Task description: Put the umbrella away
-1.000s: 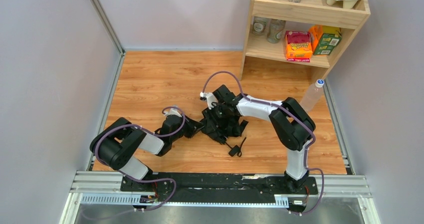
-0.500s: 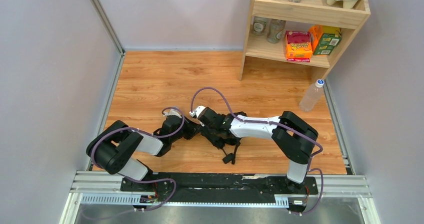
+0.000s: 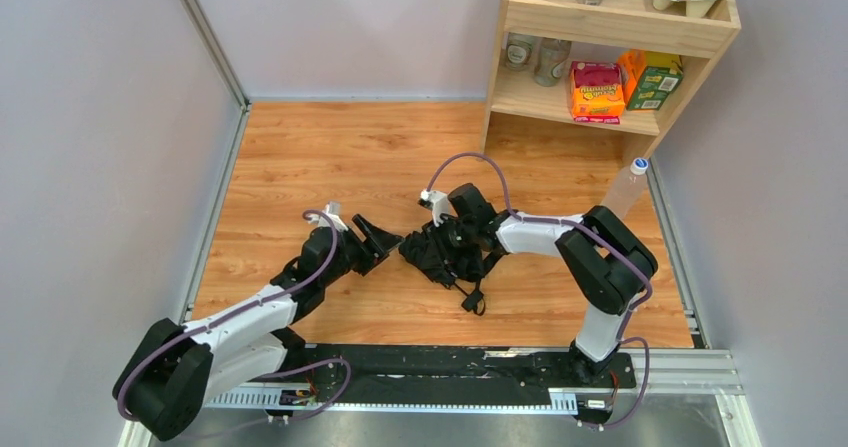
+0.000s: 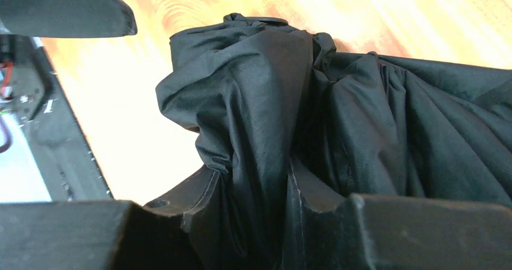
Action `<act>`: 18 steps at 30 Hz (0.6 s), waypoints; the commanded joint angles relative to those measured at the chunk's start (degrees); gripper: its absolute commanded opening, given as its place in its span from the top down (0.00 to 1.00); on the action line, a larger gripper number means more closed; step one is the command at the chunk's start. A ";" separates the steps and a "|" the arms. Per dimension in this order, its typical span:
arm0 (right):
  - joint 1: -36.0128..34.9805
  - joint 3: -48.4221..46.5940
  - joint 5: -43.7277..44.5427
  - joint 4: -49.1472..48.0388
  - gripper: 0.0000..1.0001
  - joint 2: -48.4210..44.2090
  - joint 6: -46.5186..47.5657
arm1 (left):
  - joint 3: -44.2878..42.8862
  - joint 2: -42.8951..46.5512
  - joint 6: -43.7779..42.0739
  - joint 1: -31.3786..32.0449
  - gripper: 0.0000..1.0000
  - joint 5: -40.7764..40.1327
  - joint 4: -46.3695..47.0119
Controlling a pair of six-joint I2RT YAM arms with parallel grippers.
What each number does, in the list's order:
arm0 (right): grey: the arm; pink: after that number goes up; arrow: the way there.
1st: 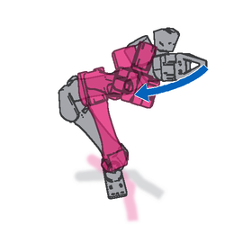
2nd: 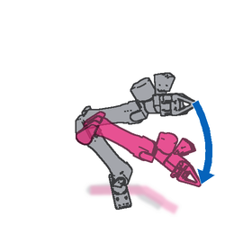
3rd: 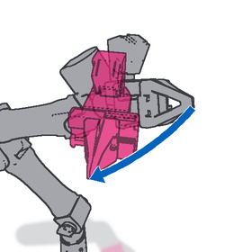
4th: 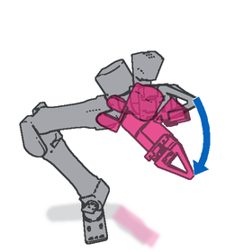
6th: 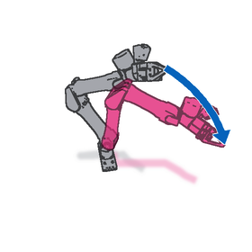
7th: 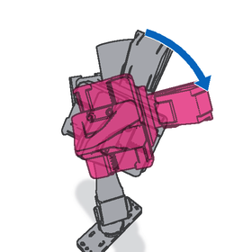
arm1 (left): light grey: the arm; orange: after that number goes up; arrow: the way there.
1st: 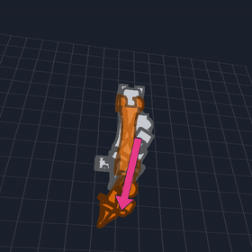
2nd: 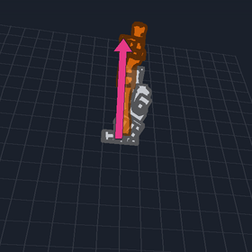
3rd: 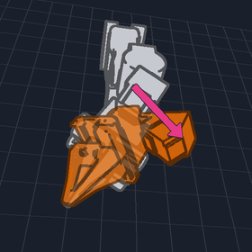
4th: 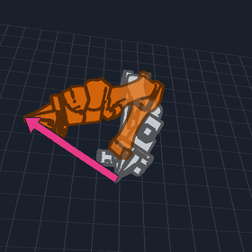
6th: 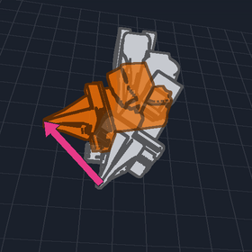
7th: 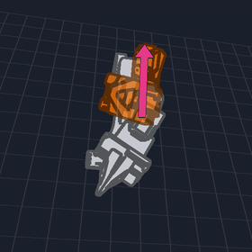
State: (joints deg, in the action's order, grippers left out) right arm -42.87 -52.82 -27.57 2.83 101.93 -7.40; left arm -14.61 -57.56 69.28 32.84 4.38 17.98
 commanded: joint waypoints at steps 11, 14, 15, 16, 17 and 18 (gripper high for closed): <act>4.46 3.34 -17.87 -0.02 1.00 9.52 -3.33 | -2.88 -20.92 9.56 1.78 0.22 2.93 16.41; 4.46 1.76 -19.71 1.56 1.00 9.78 -2.36 | -7.42 -22.59 11.84 2.75 0.22 -0.07 3.76; 4.46 0.80 -20.15 2.43 1.00 9.95 -1.84 | -8.49 -23.73 11.50 3.36 0.22 -1.12 2.51; 4.46 0.53 -20.76 2.70 1.00 10.30 -1.66 | -8.50 -24.35 11.93 3.72 0.22 -1.74 3.11; 4.46 0.00 -21.20 2.88 1.00 10.65 -1.57 | -8.33 -25.83 13.15 4.33 0.22 -2.18 6.34; 4.46 -0.61 -22.16 3.40 1.00 11.09 -1.04 | -7.89 -26.54 13.43 4.42 0.22 -2.01 9.07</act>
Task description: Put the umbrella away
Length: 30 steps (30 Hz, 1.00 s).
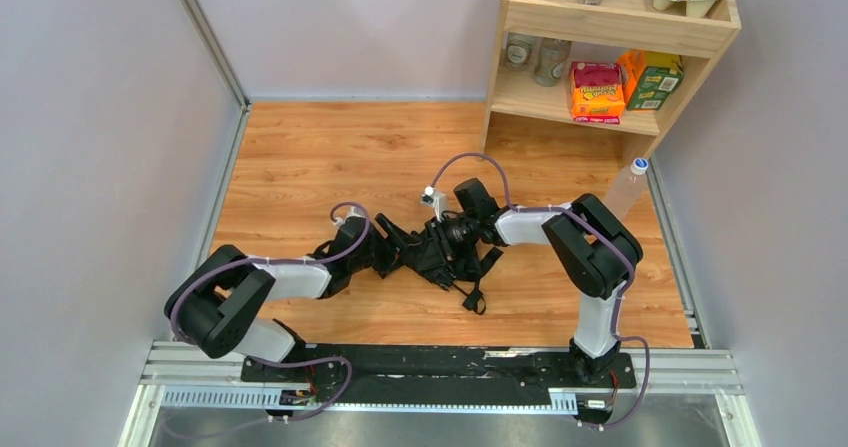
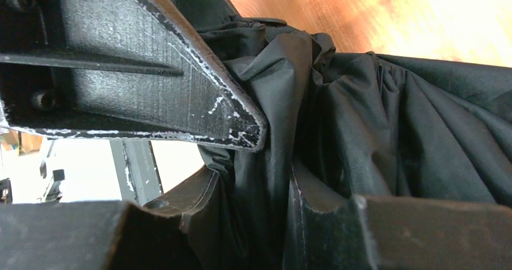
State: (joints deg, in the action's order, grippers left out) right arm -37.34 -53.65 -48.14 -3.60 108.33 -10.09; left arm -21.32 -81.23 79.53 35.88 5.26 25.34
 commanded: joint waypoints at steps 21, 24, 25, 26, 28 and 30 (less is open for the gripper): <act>-2.38 -4.45 9.78 21.24 0.59 -2.32 0.25 | 3.13 -11.67 -0.95 1.56 1.00 -6.84 5.34; -4.13 -5.94 19.35 27.13 0.37 -8.29 -0.98 | 3.30 -11.49 0.27 1.56 1.00 -5.79 3.15; -5.01 -6.38 23.23 28.72 0.31 -10.40 -0.99 | 3.39 -11.49 0.63 1.56 1.00 -5.61 2.61; -6.33 -7.25 26.75 31.43 0.27 -11.82 -0.12 | 3.48 -11.41 0.98 1.56 1.00 -5.61 1.74; -9.31 -7.96 35.17 34.52 0.14 -15.59 0.50 | 3.22 -10.70 1.07 1.65 1.00 -5.61 -0.54; -13.78 -6.74 45.80 34.63 0.08 -19.19 1.73 | 2.61 -9.30 1.33 1.65 1.00 -4.64 -4.24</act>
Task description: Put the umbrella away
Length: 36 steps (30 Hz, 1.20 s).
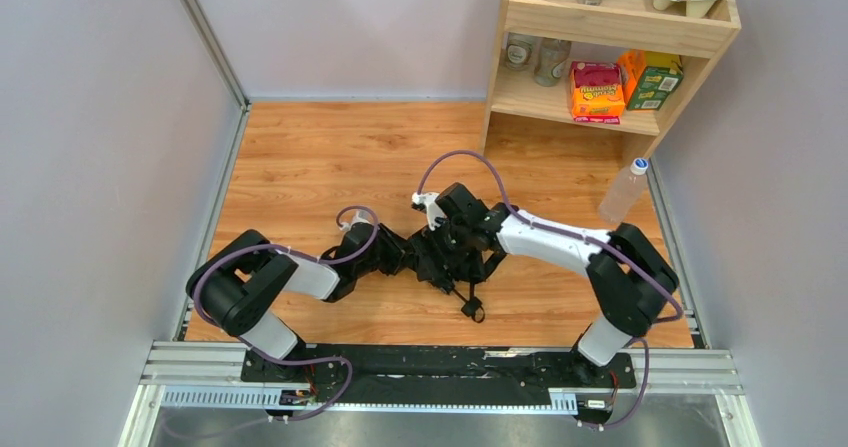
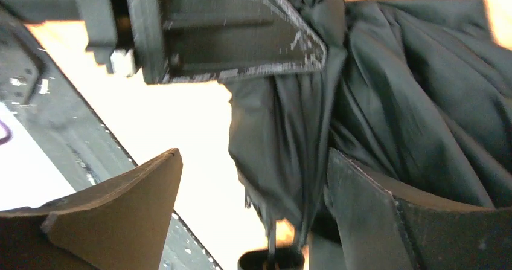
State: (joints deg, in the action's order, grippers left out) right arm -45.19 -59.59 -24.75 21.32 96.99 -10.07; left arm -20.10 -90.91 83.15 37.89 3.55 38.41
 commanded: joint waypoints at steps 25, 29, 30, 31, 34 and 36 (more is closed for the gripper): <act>-22.76 6.59 56.15 -9.99 0.85 7.96 6.47 | -9.17 7.16 -0.27 -0.36 1.00 -1.71 -47.65; -20.47 10.01 45.26 -11.03 1.00 6.55 4.18 | -8.99 6.19 -3.78 -0.36 0.99 -0.21 -42.38; -19.77 11.07 42.62 -11.65 1.00 6.54 3.57 | -9.43 6.45 -5.36 -0.36 0.91 -0.56 -42.89; -19.07 11.60 39.29 -12.09 1.00 6.54 3.13 | -9.43 7.32 -7.55 -0.36 0.74 -1.26 -42.20; -16.78 13.88 29.18 -14.54 1.00 6.11 1.46 | -6.55 11.97 -10.81 -0.80 0.29 -2.93 -38.69; -14.76 15.29 22.33 -16.22 1.00 5.58 0.40 | -3.22 17.33 -12.31 -1.24 0.24 -3.37 -32.89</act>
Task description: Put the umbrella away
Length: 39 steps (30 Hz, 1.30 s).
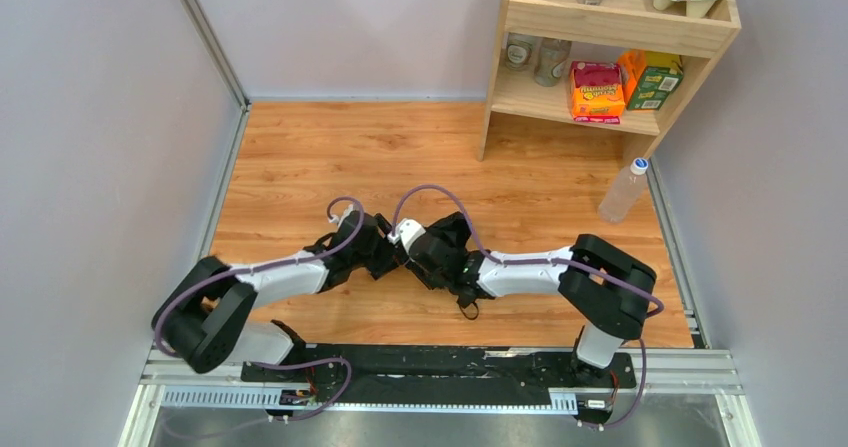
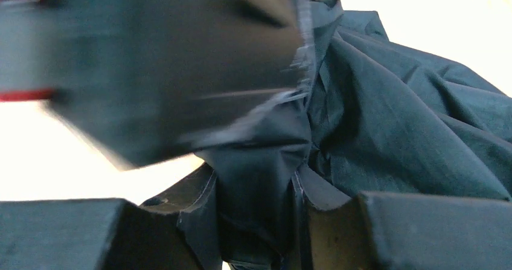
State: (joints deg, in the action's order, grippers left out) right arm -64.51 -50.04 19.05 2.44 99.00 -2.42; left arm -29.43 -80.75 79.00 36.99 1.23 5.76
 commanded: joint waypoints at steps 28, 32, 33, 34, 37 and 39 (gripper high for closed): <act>13.80 4.34 -50.95 0.63 1.00 1.11 -8.13 | 11.14 -12.41 -2.18 -1.66 0.82 2.90 23.16; 13.71 0.92 -45.53 7.82 0.66 -2.75 -14.17 | 10.71 -12.15 -5.00 -1.57 1.00 4.04 19.64; 13.80 0.04 -43.94 10.11 0.55 -4.59 -16.55 | 11.58 -12.15 -5.00 -1.66 1.00 4.21 20.34; 13.71 -0.93 -43.14 12.05 0.43 -7.22 -18.05 | 12.20 -12.06 -4.82 -1.66 1.00 4.21 20.87; 13.71 -2.25 -33.59 19.25 0.25 -18.01 -23.50 | 14.57 -11.01 -4.65 -1.57 1.00 4.12 22.72; 14.41 -2.17 -27.08 24.08 0.15 -24.52 -26.22 | 15.36 -9.43 -4.82 -1.57 1.00 4.56 22.63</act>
State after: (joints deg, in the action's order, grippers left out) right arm -50.00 -49.98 -17.21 11.99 88.33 -18.98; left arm -18.48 -89.62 80.49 35.48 9.17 38.79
